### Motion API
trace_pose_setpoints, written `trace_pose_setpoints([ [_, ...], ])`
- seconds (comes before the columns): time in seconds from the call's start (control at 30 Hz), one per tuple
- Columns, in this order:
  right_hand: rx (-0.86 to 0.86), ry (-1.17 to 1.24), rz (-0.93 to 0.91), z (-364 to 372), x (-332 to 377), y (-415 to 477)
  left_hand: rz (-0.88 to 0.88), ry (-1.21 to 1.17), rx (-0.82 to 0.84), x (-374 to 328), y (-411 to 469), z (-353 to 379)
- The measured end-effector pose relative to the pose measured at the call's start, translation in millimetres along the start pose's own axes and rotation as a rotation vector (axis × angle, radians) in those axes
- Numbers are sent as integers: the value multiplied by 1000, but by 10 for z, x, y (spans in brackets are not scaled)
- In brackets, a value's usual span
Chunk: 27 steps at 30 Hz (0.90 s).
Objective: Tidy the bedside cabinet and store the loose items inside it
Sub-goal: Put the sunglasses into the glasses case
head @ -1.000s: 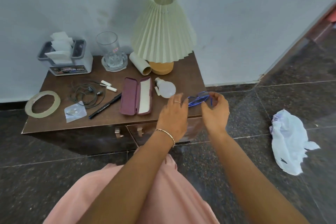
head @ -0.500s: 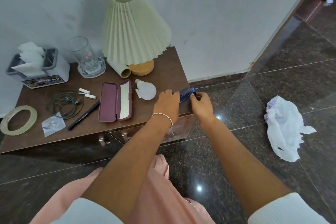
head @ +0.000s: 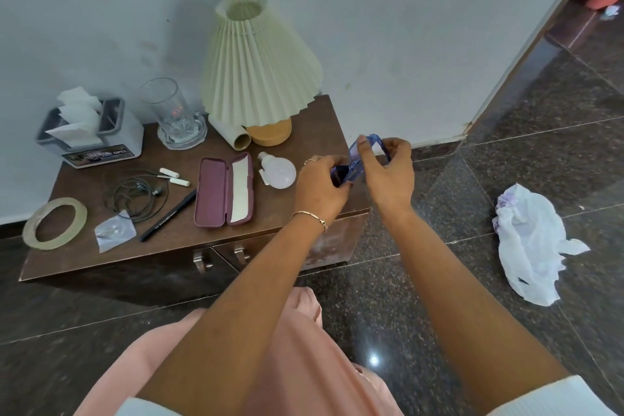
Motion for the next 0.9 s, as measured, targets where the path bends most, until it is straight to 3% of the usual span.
trace_pose_setpoints([
  [0.27, 146, 72, -128, 521, 569, -421, -91, -219, -199, 251, -231, -667],
  [0.47, 247, 117, -149, 974, 726, -725, -157, -239, -237, 621, -463, -1117],
  [0.8, 233, 150, 72, 1486, 511, -943, -386, -321, -202, 1345, -920, -1414],
  [0.9, 226, 96, 59, 1598, 518, -876, -444, -328, -228, 1572, -999, -1444],
])
Point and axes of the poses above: each hand's wrist, its own y-axis towards the middle knuckle, its own z-axis out of the palm, x = y × z, the point moved 9 cm from there along y, towards the middle knuckle, and after that the axes turned 2 degrees about z, right-handed, at the moved point
